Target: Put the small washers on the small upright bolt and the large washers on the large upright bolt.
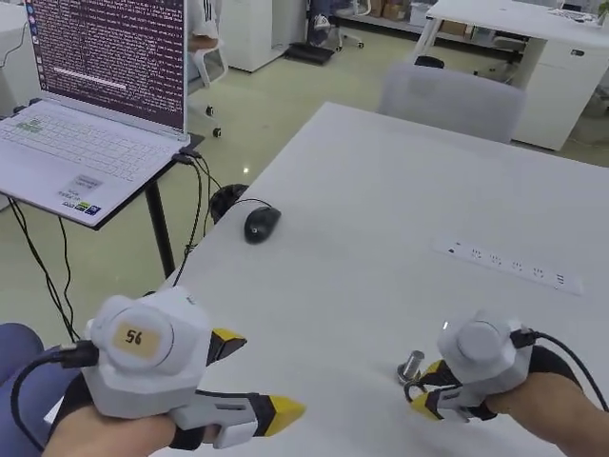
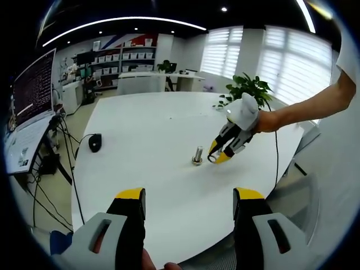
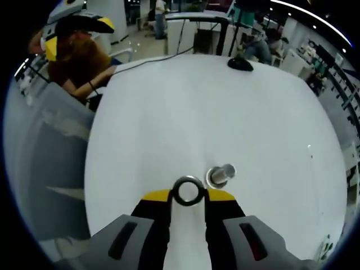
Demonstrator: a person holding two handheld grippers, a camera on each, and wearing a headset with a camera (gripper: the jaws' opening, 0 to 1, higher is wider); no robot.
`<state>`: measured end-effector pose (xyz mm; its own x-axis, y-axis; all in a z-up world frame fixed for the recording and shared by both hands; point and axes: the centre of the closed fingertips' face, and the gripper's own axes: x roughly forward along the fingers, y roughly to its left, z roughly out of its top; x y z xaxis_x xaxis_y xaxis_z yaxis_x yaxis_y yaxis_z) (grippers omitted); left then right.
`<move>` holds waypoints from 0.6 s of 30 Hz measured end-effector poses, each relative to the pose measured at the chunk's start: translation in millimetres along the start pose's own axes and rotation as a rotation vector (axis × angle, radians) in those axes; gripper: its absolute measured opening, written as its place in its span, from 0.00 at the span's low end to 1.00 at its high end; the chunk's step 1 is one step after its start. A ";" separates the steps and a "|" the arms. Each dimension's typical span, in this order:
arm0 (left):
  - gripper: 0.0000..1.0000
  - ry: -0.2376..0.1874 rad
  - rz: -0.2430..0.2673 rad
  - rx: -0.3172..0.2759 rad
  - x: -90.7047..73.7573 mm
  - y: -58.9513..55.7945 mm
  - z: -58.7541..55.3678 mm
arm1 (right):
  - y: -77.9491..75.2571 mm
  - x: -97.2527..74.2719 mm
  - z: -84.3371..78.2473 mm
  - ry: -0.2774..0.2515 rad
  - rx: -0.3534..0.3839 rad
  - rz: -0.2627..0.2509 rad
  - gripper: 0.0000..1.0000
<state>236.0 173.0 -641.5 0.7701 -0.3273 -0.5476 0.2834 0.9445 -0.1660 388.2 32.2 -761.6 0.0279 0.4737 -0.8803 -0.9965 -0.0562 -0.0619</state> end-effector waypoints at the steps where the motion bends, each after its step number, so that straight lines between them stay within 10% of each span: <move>1: 0.62 0.001 -0.001 0.001 0.4 -0.3 -0.2 | -1.7 -3.3 -0.3 0.000 0.001 -0.007 0.23; 18: 0.62 0.008 -0.008 0.006 0.5 -4.1 -0.7 | -41.4 -10.9 32.0 -0.013 -0.030 -0.049 0.23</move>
<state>234.8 168.9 -641.6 0.7635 -0.3344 -0.5525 0.2927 0.9418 -0.1655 426.7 57.5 -734.3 0.0750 0.4882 -0.8695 -0.9912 -0.0587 -0.1185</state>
